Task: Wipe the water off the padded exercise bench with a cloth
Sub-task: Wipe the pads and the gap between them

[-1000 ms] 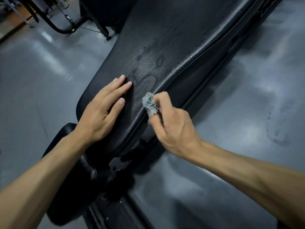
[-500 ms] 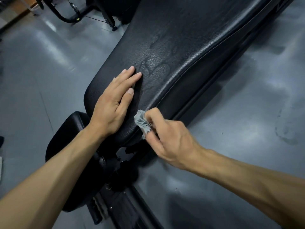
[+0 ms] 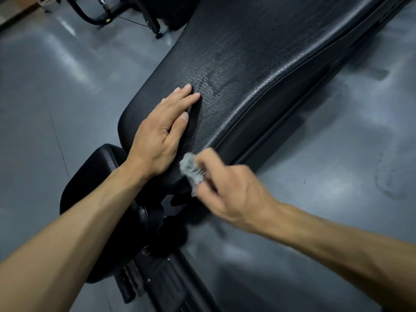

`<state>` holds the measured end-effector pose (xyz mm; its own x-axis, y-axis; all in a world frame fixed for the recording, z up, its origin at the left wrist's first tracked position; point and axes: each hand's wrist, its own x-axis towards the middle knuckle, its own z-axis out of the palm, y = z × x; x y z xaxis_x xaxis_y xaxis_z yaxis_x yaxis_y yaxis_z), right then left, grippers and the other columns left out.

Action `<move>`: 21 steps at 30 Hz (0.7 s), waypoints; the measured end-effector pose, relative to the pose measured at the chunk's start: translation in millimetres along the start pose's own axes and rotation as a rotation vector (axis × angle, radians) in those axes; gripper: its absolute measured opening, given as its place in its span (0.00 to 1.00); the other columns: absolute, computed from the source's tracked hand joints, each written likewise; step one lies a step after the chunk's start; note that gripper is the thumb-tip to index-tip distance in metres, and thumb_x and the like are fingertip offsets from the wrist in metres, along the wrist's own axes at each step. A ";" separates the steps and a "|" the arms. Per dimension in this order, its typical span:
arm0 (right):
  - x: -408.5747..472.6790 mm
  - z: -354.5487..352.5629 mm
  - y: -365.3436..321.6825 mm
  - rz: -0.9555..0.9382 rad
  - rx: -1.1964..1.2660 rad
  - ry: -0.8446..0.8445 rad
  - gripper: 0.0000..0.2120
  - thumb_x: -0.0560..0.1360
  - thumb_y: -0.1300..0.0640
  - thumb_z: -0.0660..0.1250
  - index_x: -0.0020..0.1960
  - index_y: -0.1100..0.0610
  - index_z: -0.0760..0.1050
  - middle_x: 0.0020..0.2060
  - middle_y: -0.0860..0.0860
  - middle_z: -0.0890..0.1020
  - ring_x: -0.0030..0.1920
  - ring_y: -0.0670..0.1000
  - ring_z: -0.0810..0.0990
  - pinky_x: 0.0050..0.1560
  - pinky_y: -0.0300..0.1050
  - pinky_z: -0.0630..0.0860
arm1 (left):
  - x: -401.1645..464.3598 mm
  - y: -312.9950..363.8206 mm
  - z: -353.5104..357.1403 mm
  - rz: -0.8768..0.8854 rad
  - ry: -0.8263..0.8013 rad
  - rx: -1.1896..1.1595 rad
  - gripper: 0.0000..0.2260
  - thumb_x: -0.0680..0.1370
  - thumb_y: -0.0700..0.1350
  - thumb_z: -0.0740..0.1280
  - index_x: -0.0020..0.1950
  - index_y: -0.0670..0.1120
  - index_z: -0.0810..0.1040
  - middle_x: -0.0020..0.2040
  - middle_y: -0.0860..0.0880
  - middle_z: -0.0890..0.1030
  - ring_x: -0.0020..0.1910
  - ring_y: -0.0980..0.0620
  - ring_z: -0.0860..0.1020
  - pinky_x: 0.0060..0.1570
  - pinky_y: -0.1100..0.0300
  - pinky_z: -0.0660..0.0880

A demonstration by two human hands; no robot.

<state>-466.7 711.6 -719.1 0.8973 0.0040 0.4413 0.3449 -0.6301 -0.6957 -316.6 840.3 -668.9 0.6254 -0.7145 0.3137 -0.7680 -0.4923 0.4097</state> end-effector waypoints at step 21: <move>-11.8 5.6 -2.4 0.074 0.034 -0.069 0.10 0.78 0.54 0.67 0.50 0.51 0.65 0.32 0.52 0.80 0.27 0.54 0.71 0.32 0.48 0.71 | -47.8 -26.4 -41.0 -0.046 0.077 0.091 0.19 0.85 0.40 0.59 0.76 0.48 0.73 0.77 0.52 0.71 0.76 0.56 0.68 0.76 0.55 0.65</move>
<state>-476.6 717.4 -725.8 0.9372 0.0129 0.3485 0.2852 -0.6036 -0.7446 -320.5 907.8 -659.6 0.6664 -0.6514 0.3628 -0.7454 -0.5692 0.3470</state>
